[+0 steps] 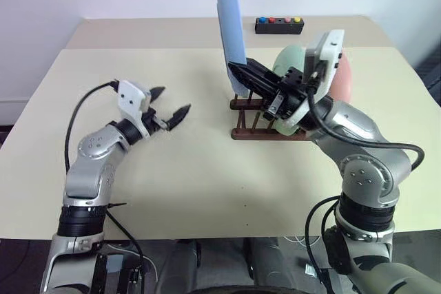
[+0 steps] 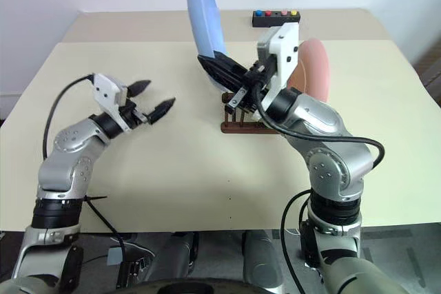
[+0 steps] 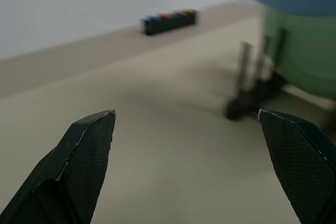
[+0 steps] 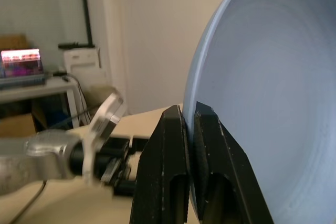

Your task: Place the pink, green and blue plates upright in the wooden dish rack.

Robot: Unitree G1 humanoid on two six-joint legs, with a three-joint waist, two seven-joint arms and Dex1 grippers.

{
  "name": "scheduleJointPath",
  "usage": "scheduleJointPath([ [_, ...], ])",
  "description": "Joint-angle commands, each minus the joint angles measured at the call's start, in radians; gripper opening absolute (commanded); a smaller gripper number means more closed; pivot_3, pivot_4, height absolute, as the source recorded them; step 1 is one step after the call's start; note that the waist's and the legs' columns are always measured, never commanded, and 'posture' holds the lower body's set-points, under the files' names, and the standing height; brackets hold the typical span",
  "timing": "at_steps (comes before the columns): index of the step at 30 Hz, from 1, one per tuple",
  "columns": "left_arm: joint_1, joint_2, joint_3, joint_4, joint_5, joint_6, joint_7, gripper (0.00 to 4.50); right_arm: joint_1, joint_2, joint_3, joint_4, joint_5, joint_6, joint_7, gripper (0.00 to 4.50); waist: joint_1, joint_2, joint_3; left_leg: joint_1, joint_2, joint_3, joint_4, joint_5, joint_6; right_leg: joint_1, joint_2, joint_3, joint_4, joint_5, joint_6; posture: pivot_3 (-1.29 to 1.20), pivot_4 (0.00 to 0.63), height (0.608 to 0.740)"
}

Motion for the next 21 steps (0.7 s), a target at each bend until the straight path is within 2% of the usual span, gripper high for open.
scheduleJointPath([
  [1, 0.049, 0.021, -0.056, -0.086, -0.013, -0.011, -0.081, 4.48, 0.019, -0.016, -0.070, -0.047, 0.110, 0.032, -0.055, 0.00, 0.001, 0.000, 0.000, 0.000, 0.000, 0.000, 0.000, 0.000, 0.000, 0.000, 0.000, 0.000, 0.000, 0.000, 0.000, 0.00, 0.150, 0.740],
  [21, 0.064, 0.007, -0.104, -0.123, -0.016, 0.011, -0.092, 4.48, 0.070, -0.069, -0.125, 0.092, 0.348, 0.093, -0.221, 0.00, 0.001, 0.000, 0.000, 0.000, 0.000, 0.000, 0.000, 0.000, 0.000, 0.000, 0.000, 0.000, -0.001, 0.000, 0.000, 0.00, 0.150, 0.740],
])
